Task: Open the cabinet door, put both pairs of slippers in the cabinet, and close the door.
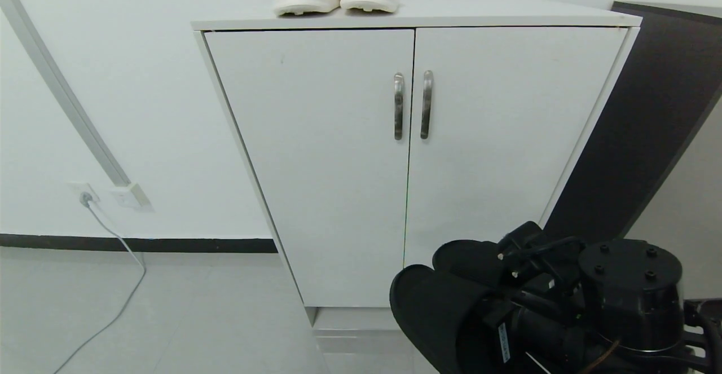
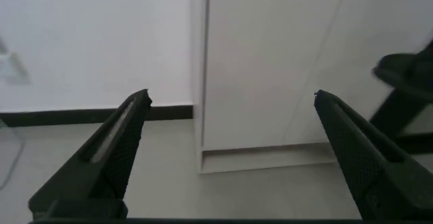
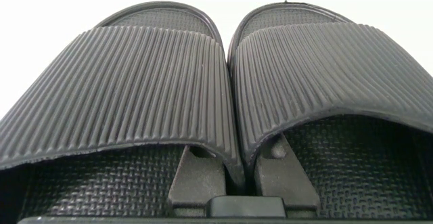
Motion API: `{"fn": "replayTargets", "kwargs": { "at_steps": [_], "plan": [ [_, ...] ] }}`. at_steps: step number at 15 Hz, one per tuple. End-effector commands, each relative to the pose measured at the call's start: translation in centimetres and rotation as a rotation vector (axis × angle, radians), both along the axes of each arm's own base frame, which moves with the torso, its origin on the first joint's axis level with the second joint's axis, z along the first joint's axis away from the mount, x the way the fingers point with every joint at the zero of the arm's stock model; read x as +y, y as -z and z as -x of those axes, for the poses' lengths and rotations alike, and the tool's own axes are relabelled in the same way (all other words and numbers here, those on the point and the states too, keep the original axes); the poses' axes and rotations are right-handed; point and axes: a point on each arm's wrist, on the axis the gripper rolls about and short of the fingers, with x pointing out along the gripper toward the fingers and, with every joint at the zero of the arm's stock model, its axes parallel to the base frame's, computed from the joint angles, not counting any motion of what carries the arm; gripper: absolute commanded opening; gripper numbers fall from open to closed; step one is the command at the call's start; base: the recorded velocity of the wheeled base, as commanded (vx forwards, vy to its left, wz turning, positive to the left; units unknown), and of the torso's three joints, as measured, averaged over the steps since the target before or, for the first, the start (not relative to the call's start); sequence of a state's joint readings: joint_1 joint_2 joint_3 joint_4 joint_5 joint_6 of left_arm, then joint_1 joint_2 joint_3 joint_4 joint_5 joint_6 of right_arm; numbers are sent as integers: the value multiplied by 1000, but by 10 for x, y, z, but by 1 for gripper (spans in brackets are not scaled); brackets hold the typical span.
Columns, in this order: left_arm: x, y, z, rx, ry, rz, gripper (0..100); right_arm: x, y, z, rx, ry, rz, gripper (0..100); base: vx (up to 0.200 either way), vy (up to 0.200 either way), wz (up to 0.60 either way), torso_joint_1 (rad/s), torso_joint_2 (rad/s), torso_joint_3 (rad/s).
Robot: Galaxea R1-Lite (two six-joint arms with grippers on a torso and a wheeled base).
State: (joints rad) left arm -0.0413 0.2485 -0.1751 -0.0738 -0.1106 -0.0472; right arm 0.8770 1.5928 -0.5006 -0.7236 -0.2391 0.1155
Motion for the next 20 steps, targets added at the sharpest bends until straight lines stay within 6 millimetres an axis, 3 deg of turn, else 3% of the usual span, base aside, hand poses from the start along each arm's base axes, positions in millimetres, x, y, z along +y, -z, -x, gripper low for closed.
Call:
{"fn": "replayTargets", "kwargs": {
  "at_steps": [1,4,8,9,12,16,20],
  "plan": [
    [-8,-57,-57,91,170,32,100,0,1,0,2,-2,2,0,0,0,0,0,0,0],
    [-39,-77,-109,37,434,40,100,0,-1,0,0,-2,-5,0,0,0,0,0,0,0],
    [-90,-106,-141,8,652,45,100,0,-1,-1,-1,2,-4,0,0,0,0,0,0,0],
    [-100,-112,-147,5,683,46,100,0,-1,-1,-1,2,-4,0,0,0,0,0,0,0],
    [-149,-128,-189,17,755,43,100,0,-2,-1,-5,3,-6,0,0,0,0,0,0,0],
    [-198,-140,-236,15,791,85,100,0,-2,-1,-6,4,-5,0,0,0,0,0,0,0],
    [-229,-146,-271,46,871,133,100,0,-1,-2,-6,6,-2,0,0,0,0,0,0,0]
  ]
}}
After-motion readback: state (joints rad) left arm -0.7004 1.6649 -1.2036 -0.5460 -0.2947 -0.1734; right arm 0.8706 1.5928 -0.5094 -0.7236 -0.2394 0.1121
